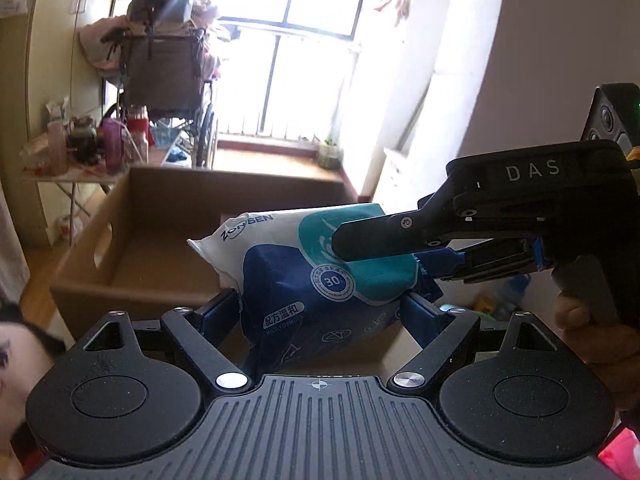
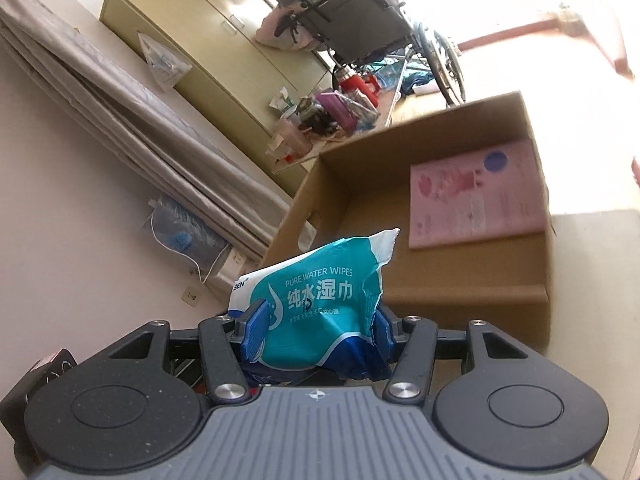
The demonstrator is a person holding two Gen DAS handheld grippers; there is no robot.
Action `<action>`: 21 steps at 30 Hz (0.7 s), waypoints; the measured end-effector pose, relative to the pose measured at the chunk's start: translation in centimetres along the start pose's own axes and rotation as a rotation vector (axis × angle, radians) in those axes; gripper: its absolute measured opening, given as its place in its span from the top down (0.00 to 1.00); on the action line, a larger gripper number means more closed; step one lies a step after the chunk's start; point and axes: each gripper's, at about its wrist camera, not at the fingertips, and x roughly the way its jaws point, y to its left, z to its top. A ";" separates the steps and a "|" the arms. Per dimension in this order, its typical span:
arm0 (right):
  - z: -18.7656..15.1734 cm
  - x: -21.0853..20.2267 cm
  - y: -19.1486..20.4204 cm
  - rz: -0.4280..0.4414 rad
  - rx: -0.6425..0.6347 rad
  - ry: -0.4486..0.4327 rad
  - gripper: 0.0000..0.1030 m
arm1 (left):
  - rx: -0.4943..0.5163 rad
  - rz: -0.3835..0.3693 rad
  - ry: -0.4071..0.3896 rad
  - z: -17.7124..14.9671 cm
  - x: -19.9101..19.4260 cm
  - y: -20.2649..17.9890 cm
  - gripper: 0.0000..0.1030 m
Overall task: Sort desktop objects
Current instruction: 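Lower the wet-wipes pack into the box and open the right gripper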
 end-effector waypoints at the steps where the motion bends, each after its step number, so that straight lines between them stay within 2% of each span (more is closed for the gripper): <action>1: 0.6 0.3 0.0 0.002 0.000 0.001 0.44 | -0.001 0.004 -0.004 0.4 0.5 0.3 0.16; 6: 3.6 2.4 -0.6 -0.008 -0.008 0.011 0.44 | 0.002 0.016 0.005 2.5 3.5 1.5 0.16; 10: 5.8 4.7 -2.2 -0.053 0.010 0.048 0.44 | -0.007 0.000 0.053 3.5 6.8 2.7 0.16; 15: 7.3 7.3 -4.9 -0.123 0.042 0.123 0.44 | -0.028 -0.053 0.161 3.8 11.1 3.8 0.16; 21: 7.5 9.4 -7.2 -0.209 0.061 0.217 0.44 | -0.068 -0.120 0.311 3.2 15.3 4.8 0.17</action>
